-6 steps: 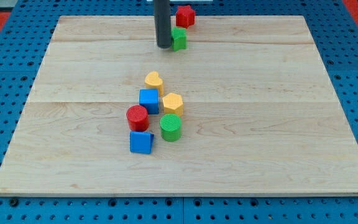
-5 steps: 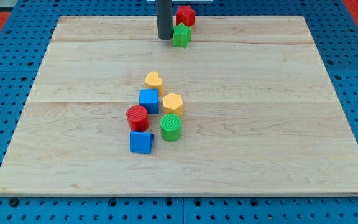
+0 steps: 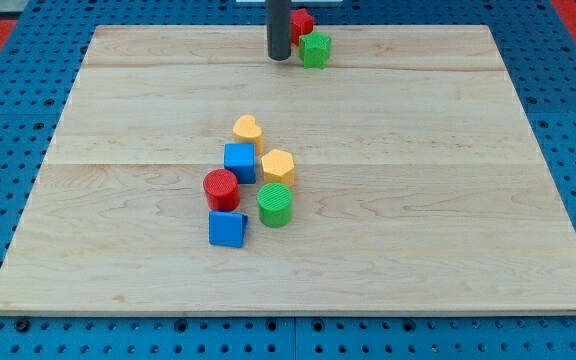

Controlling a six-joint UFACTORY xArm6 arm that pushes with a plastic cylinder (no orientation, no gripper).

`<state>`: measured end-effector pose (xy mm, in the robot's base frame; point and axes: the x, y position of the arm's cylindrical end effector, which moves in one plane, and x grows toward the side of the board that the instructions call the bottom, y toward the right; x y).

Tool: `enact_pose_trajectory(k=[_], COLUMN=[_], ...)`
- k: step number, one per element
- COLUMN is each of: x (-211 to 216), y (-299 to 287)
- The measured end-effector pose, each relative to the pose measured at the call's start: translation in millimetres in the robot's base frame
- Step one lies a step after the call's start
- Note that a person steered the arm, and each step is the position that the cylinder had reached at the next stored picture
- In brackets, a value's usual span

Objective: Point your arm at the right of the yellow hexagon

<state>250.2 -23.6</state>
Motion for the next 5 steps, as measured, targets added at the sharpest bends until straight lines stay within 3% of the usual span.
enact_pose_trajectory(k=[1, 3, 5], x=[3.3, 55.0, 133.7], y=[-27.8, 73.8, 95.0])
